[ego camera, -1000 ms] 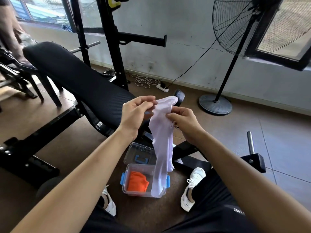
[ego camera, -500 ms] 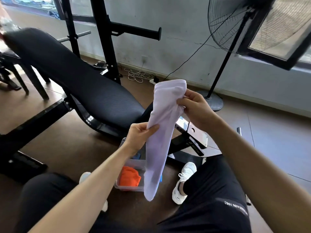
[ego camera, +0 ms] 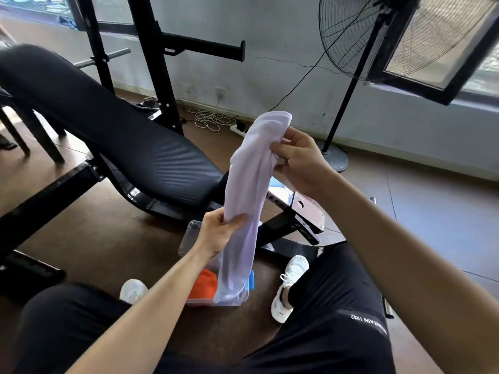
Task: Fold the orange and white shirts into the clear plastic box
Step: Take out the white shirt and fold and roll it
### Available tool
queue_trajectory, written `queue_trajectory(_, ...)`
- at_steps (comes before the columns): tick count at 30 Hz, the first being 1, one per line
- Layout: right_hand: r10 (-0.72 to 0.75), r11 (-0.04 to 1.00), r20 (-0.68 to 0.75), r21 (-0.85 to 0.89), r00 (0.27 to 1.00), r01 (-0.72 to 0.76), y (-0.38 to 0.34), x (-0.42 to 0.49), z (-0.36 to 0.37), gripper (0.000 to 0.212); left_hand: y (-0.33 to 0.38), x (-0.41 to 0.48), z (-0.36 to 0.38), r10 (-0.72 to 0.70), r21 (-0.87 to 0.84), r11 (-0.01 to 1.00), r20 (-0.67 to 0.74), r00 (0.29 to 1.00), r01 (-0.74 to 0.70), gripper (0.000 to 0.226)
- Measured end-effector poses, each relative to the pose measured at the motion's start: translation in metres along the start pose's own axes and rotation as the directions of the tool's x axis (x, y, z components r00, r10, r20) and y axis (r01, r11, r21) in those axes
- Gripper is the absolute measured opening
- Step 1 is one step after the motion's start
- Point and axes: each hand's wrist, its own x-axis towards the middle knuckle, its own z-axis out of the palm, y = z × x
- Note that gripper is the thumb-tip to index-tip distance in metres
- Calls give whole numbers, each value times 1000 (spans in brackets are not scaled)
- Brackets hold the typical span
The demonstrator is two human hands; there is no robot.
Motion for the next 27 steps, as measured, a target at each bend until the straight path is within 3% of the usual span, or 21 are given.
queue_trajectory(4, 5, 1000, -53, -23, 999, -6, -14, 5, -10, 33, -3, -5, 3, -25, -86, 996, 105, 994, 34, 49)
queue_trajectory(7, 9, 990, -161, -137, 987, -32, -11, 20, -22, 29, -2, -8, 0, -61, -116, 990, 125, 990, 75, 34)
queue_trajectory(9, 54, 968, -239, -227, 969, -111, 3, 32, -32, 26, 2, -9, -3, -82, -172, 980, 130, 988, 104, 25)
queue_trajectory(13, 210, 899, -310, -312, 927, -308, 47, 44, -48, 15, 13, -9, -13, -99, -203, 972, 97, 990, 117, 32)
queue_trajectory(16, 317, 863, -288, -307, 903, -401, 84, 31, -48, 22, 19, -9, -19, -120, -175, 975, 93, 988, 135, 25)
queue_trajectory(19, 355, 886, -201, -238, 913, -397, 116, -12, -27, 27, 23, -9, -23, -171, -156, 970, 108, 979, 187, 15)
queue_trajectory(22, 371, 916, -52, -143, 927, -375, 146, -60, -6, 22, 18, -9, -30, -212, -92, 971, 110, 971, 222, 16)
queue_trajectory(27, 339, 919, 44, -228, 940, -321, 185, -89, 16, 24, 9, -17, -47, -286, -105, 949, 115, 951, 298, 26)
